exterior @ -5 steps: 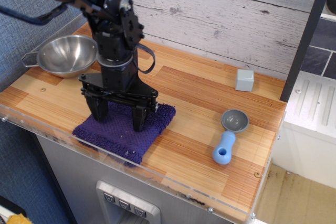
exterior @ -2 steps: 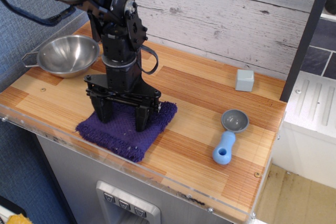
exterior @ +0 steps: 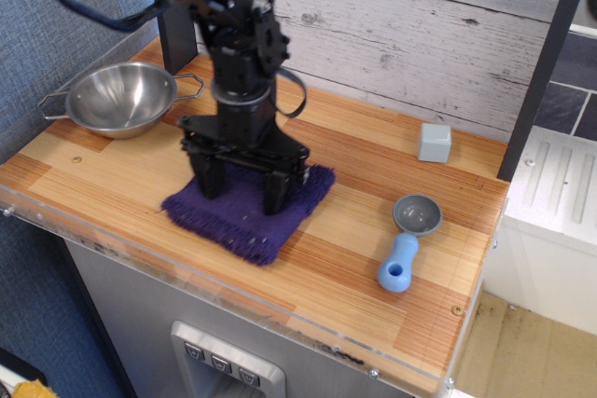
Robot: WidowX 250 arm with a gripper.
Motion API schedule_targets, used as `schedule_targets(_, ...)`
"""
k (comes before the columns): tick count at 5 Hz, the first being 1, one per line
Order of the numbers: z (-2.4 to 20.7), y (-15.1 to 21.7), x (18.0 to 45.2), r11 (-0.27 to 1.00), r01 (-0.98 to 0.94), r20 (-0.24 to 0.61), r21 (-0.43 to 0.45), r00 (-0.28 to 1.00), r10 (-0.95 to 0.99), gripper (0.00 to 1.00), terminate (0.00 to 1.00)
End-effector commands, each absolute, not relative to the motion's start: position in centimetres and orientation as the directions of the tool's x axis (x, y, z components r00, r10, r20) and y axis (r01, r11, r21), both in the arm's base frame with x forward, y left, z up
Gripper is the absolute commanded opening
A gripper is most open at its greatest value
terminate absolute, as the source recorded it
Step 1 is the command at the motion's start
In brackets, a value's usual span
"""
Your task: Move the cloth to far end center
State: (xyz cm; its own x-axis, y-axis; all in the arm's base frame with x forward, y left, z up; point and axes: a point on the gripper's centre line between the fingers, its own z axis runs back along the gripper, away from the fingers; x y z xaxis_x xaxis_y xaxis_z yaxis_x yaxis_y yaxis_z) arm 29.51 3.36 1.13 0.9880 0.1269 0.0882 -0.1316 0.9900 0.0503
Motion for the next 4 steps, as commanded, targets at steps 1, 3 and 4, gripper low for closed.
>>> schedule_targets(1,0.6,1.4,32.9,0.992,-0.121,0.087,0.044,0.989,0.117,1.0,0.0)
schedule_targets(3,1.1,1.1,35.9,0.992,-0.123,0.127,-0.005,0.984,0.122,1.0,0.0)
schedule_targets(4,1.1,1.2,36.4,0.993,-0.114,0.134,-0.02,0.984,0.116,1.0,0.0)
